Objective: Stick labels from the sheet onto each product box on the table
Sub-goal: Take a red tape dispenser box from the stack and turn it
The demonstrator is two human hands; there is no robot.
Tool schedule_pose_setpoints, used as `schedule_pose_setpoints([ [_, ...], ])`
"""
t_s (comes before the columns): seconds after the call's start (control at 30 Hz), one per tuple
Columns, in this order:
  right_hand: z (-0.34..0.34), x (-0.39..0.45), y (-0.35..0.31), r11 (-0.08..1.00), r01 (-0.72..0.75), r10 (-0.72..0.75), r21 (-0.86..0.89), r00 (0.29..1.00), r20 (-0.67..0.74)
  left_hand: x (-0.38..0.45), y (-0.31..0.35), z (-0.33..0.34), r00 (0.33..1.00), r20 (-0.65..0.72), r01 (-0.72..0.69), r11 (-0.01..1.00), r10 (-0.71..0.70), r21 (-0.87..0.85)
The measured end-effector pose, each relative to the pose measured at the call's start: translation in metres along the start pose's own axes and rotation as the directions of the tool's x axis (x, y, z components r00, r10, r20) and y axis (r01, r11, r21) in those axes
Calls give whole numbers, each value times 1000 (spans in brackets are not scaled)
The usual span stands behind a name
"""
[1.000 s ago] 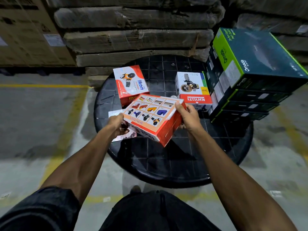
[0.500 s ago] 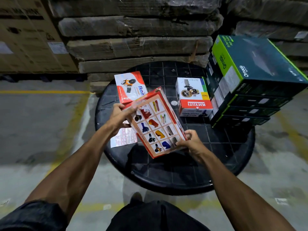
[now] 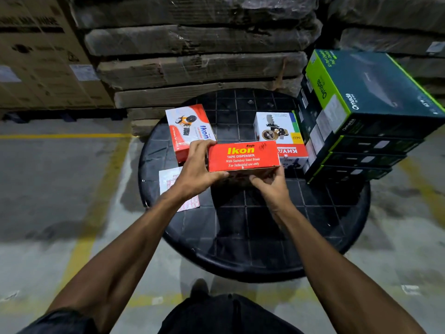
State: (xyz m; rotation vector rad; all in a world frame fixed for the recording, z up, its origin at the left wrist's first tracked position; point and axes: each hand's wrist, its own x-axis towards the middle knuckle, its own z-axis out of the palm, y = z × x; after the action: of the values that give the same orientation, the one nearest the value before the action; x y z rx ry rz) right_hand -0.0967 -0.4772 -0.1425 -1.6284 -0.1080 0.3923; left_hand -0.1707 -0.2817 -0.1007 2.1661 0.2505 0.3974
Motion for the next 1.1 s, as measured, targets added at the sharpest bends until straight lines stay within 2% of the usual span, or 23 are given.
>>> schedule_pose_setpoints([
  [0.13,-4,-2,-3,999,46,-46,-21,999,13,-6,-7,11,1000,-4,-25,998,25,59],
  [0.37,-6,-7,6,992,67,-70,-111,997,-21,-22,-25,14,988,153,23,998,-32,64],
  [0.53,-4,-8,7,983,87,-95,-160,994,-48,-30,-25,15,989,151,-20,996,7,86],
  [0.67,-5,-13,11,980,78,-89,-183,994,-56,-38,-25,18,991,121,-79,990,65,120],
  [0.73,-5,-13,9,981,86,-100,-175,992,-76,-40,-24,17,993,102,-65,991,53,115],
  [0.87,2,-12,-3,983,138,-150,-118,983,-102,-38,-18,18,996,-85,29,996,-22,87],
  [0.93,5,-10,-7,989,123,-131,-86,987,-96,-33,-13,16,966,-220,137,991,-135,-9],
  [1.0,6,-10,-5,994,79,-84,-70,994,-64,-27,-7,14,906,-279,247,933,-318,-264],
  [1.03,7,-10,0,994,50,-55,-93,997,-51,-25,-6,14,871,-258,285,857,-419,-430],
  [1.1,6,-9,13,978,-36,27,-204,999,-45,-27,-3,20,820,-135,322,644,-556,-694],
])
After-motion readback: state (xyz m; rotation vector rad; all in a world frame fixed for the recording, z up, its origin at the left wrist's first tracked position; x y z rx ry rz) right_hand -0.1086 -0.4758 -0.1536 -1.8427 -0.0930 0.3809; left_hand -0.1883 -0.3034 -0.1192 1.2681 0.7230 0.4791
